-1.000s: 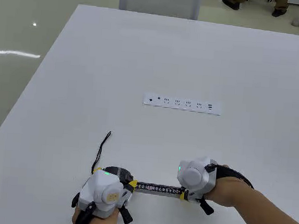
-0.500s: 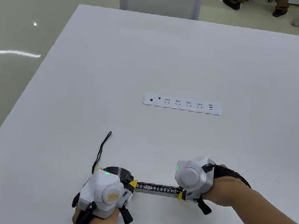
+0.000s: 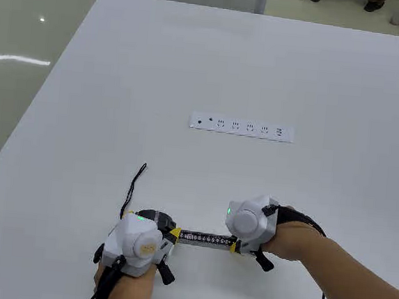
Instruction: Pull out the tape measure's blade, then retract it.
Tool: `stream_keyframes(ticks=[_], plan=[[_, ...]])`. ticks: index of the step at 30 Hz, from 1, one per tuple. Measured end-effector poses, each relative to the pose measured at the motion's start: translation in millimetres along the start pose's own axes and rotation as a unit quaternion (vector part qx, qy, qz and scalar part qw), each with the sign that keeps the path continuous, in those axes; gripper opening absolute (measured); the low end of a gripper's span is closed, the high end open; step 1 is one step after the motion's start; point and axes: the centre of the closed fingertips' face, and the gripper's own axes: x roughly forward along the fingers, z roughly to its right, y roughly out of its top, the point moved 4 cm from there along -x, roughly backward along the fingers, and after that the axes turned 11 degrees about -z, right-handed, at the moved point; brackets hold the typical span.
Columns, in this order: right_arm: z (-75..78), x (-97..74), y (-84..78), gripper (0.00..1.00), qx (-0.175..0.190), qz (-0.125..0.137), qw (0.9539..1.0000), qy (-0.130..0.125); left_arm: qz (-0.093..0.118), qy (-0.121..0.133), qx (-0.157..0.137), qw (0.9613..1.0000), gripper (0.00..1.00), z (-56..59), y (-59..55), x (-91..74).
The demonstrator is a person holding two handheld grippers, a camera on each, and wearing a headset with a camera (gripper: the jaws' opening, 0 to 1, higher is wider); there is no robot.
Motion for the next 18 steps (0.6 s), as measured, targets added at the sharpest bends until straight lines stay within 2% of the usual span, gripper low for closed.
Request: stream_keyframes(ticks=[6, 11, 18], plan=[[0.3, -0.1, 4.1, 0.13, 0.002, 0.002, 1.0, 0.002, -0.001, 0.0, 0.0, 1.0, 0.59, 0.4, 1.2, -2.2], [0.8, 1.2, 6.9, 0.13, -0.001, 0.004, 1.0, -0.001, -0.001, -0.002, -0.001, 1.0, 0.59, -2.2, -1.9, 4.6], [-1.7, 1.4, 13.6, 0.13, -0.003, 0.006, 1.0, -0.001, -0.002, -0.004, -0.002, 1.0, 0.59, -3.2, -1.7, 4.8]])
